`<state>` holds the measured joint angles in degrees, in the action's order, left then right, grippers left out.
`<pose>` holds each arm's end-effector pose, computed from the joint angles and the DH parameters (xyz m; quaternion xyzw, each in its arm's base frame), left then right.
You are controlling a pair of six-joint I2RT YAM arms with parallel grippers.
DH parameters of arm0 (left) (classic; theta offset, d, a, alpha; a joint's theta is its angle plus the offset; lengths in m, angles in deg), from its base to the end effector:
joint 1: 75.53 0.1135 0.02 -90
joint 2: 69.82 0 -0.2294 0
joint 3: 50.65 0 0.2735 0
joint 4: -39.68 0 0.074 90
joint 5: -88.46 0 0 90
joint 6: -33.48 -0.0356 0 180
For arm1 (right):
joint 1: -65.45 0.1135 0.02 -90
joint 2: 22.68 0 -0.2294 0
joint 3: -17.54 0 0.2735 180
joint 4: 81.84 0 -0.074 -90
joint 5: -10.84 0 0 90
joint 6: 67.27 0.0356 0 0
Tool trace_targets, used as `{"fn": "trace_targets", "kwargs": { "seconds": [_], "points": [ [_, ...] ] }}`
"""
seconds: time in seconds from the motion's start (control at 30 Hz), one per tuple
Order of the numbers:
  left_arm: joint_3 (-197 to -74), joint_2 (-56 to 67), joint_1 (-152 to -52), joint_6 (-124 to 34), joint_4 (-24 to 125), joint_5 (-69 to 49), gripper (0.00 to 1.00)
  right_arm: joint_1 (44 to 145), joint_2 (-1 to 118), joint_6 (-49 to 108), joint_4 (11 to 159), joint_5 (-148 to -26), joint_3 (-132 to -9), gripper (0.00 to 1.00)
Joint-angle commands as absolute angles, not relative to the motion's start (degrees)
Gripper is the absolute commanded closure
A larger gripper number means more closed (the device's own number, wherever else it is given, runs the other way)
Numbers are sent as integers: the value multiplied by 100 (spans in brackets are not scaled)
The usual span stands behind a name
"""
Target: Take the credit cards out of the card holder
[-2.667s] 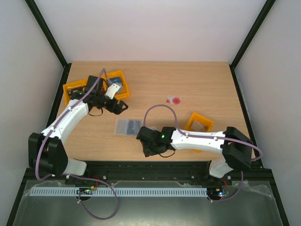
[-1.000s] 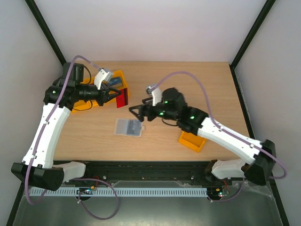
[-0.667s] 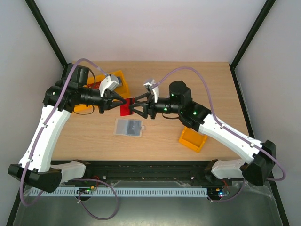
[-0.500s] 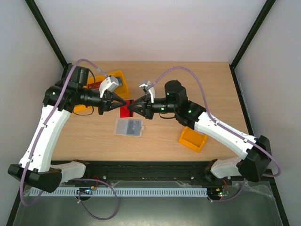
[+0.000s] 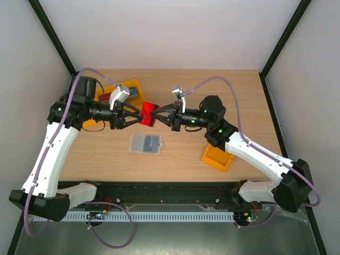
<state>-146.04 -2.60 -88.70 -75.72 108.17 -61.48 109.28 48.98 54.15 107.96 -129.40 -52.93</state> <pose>0.2289 -0.0852 0.3947 0.4207 0.6965 -0.4336 0.3873 0.2097 0.2392 0.3401 -0.3838 0.5521 0.6383 0.3747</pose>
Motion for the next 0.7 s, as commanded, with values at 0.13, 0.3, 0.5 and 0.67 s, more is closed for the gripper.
{"fn": "trace_targets", "kwargs": {
  "seconds": [0.13, 0.3, 0.5, 0.67],
  "points": [
    [-14526, -268, -8861, -7242, 10342, -7026, 59, 10939, 4866, 6234, 12132, -13048, -5120, 98],
    [-14479, -259, -8871, -6990, 10143, -6956, 83, 10940, 4957, 6299, 12179, -13083, -5132, 98],
    [-14467, -224, -8885, -6899, 10089, -6977, 80, 10940, 5086, 6380, 12271, -13110, -5099, 98],
    [-14442, -188, -8889, -6763, 9976, -6959, 91, 10944, 5145, 6390, 12277, -13156, -5130, 98]
  ]
}}
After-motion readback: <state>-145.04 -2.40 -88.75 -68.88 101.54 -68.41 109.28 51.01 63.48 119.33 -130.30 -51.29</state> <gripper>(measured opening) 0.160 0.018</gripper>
